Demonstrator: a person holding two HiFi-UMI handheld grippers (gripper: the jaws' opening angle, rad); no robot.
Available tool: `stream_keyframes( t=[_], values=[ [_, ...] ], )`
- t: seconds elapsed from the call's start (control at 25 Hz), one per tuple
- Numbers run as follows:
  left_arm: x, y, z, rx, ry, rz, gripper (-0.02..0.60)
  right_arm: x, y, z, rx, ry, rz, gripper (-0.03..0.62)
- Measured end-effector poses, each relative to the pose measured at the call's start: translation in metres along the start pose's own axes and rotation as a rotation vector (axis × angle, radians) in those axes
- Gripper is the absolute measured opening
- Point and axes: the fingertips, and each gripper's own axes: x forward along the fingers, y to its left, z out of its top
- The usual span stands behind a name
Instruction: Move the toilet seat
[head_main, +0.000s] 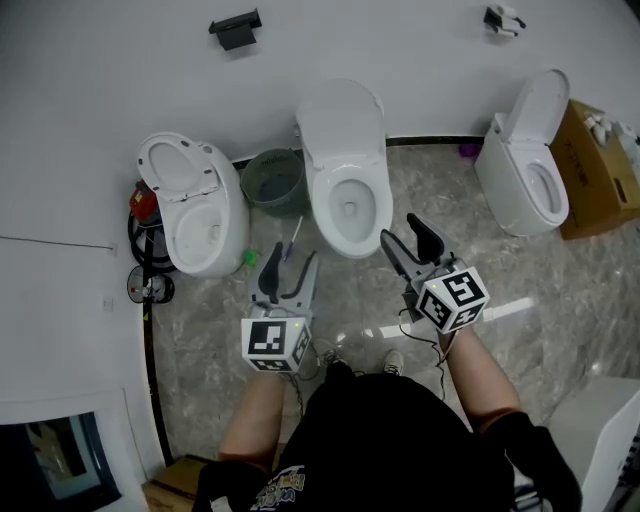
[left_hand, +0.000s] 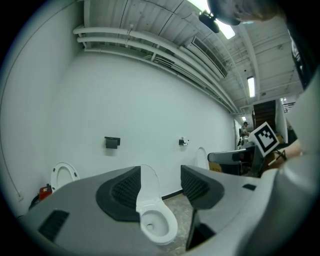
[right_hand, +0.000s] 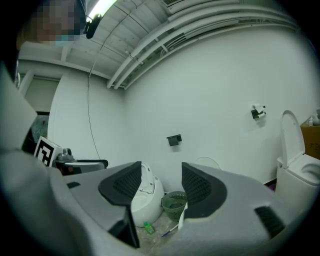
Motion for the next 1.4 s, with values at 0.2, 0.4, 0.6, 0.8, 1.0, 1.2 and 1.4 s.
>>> stream_keyframes(
  t=[0.2,0.4,0.6,0.8,1.0,1.2,1.4],
  values=[
    [0.0,0.037,0.003,-0.002,-0.008,-0.013,0.229,0.026,0.015,0.0,0.009,-0.009,-0.034,0.259],
    [-0.004,0.07,0.003,-0.008,-0.016,-0.035,0.229,0.048,0.035,-0.001,0.013,-0.021,-0.061,0.259],
    [-0.013,0.098,0.006,-0.006,-0.034,-0.053,0.229,0.065,0.06,-0.002,-0.004,-0.033,-0.074,0.259],
    [-0.017,0.114,0.011,-0.016,-0.049,-0.053,0.229,0.075,0.073,0.0,-0.012,-0.03,-0.075,0.259],
    [-0.015,0.129,0.01,-0.023,-0.052,-0.052,0.227,0.091,0.077,0.0,-0.006,-0.033,-0.076,0.259],
    [-0.002,0.14,0.004,-0.031,-0.034,-0.051,0.227,0.109,0.067,-0.006,0.011,-0.022,-0.08,0.259],
    [0.018,0.149,0.003,-0.028,-0.025,-0.052,0.227,0.127,0.054,-0.004,0.025,-0.024,-0.08,0.259]
  ],
)
